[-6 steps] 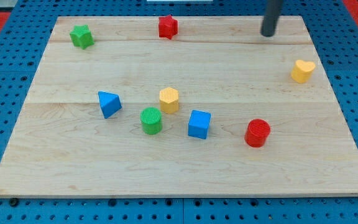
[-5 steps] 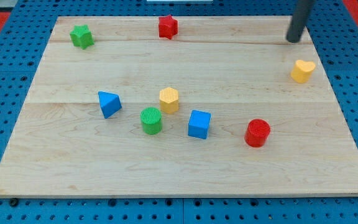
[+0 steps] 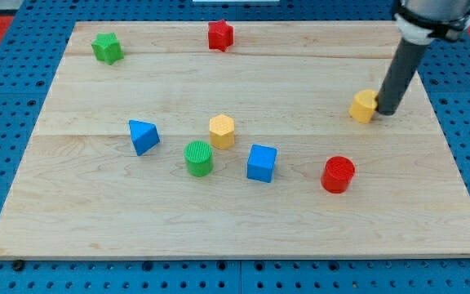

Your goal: Move the yellow heart towards the center of the board

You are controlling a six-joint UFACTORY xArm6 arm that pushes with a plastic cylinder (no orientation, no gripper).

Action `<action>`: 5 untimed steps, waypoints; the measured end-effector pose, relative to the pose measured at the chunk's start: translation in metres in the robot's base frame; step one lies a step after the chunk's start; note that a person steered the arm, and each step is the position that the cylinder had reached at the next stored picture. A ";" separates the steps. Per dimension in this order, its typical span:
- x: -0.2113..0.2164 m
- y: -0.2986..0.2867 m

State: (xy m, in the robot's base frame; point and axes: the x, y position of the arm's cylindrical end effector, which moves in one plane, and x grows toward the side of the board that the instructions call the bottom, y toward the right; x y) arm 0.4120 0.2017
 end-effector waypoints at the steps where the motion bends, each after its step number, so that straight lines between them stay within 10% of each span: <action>1: 0.004 -0.009; 5: -0.008 -0.065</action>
